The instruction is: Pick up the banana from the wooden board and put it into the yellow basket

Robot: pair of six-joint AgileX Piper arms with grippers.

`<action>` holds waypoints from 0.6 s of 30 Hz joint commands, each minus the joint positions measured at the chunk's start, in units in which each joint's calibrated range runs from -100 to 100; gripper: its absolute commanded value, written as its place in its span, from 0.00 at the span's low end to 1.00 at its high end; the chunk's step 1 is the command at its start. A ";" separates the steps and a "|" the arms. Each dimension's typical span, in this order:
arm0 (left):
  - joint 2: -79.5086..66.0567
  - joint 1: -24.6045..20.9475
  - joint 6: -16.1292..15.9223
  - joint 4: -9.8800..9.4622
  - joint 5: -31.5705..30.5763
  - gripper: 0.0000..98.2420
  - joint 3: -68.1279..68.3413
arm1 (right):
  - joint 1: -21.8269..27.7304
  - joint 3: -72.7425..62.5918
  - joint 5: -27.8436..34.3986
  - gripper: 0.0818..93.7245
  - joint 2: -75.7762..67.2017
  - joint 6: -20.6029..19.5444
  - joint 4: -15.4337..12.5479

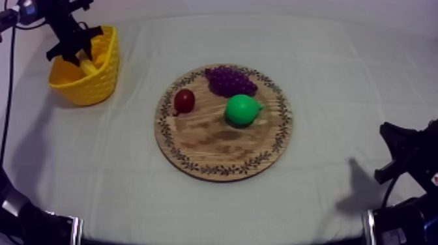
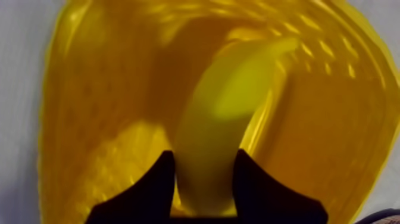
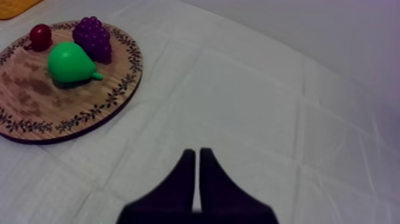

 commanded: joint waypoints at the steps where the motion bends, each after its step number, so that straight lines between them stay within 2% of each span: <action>1: 0.17 -0.01 0.17 0.04 -0.45 0.43 0.14 | 0.01 -0.03 -0.01 0.00 -0.04 0.02 -0.02; 6: 0.00 0.14 0.56 -0.04 -1.61 0.43 0.47 | 0.01 -0.03 -0.01 0.00 -0.04 0.02 -0.02; 8: -0.73 0.38 0.21 0.03 -2.74 0.40 1.17 | 0.01 -0.03 -0.01 0.00 -0.04 0.02 -0.02; 15: -9.75 1.65 -2.09 1.30 -8.54 0.11 6.99 | 0.01 -0.03 -0.01 0.00 -0.04 0.02 -0.02; 18: -17.60 2.90 -3.68 1.99 -13.03 0.04 11.74 | 0.01 -0.03 -0.01 0.00 -0.04 0.02 -0.02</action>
